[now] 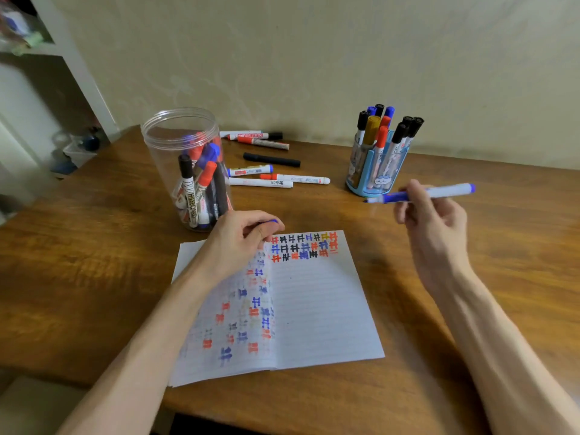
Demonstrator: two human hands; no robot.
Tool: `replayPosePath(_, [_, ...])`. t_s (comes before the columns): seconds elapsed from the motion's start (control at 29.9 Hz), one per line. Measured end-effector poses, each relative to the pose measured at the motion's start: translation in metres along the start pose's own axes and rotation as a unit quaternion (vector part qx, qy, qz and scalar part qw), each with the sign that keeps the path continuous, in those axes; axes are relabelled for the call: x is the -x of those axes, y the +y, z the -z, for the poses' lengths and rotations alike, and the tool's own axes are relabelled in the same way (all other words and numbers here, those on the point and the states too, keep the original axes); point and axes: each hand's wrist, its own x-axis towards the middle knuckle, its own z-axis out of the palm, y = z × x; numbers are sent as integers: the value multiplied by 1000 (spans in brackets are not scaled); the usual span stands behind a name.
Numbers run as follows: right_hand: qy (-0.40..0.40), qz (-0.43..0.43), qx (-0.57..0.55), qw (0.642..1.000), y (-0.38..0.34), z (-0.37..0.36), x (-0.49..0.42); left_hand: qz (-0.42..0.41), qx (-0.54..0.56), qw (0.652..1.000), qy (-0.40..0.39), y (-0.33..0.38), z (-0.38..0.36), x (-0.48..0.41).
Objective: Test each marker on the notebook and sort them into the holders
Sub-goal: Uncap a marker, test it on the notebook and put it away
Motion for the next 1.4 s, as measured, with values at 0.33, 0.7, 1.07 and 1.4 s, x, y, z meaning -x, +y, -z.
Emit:
replayPosePath(0.33, [-46,-137,101,984,13,-17,13,-66,-41,997,-13,2,-14,3])
replayPosePath(0.7, [-98,-12,277,956,42,-21,16,-91,-103,990,-14,-5,-18,6])
replayPosePath(1.07, [-112,34,302,946,44,-22,18,-102,-108,989,-9,-10,-18,6])
replayPosePath(1.4, [-87,22,284,955,45,-21,17,-99,-114,989,-7,-12,-18,6])
